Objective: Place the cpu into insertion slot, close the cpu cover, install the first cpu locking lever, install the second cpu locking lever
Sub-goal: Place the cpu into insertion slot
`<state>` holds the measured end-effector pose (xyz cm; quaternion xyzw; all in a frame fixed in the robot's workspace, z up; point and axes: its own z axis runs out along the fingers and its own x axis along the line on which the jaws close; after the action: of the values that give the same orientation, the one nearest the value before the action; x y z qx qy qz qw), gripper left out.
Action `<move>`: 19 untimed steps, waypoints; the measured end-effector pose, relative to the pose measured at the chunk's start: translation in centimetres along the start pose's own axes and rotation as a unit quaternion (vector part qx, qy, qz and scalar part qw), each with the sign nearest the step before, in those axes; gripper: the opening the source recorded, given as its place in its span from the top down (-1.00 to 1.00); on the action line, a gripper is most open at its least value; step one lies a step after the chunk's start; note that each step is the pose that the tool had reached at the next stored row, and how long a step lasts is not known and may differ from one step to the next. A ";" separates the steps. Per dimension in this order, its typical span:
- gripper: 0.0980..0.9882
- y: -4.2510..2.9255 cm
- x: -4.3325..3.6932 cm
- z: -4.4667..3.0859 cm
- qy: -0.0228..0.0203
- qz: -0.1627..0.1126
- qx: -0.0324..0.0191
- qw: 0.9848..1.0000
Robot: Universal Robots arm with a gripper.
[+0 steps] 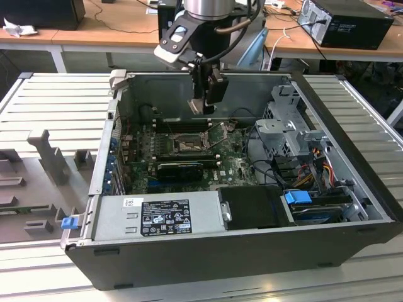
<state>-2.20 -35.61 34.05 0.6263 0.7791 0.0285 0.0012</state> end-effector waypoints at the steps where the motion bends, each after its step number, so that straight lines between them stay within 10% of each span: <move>1: 0.04 0.00 0.00 0.10 0.000 0.007 0.001 1.000; 19: 0.04 -0.05 0.18 2.32 -0.004 0.101 0.006 0.995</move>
<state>-2.21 -35.34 31.73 0.7017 0.7121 0.0213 -0.0023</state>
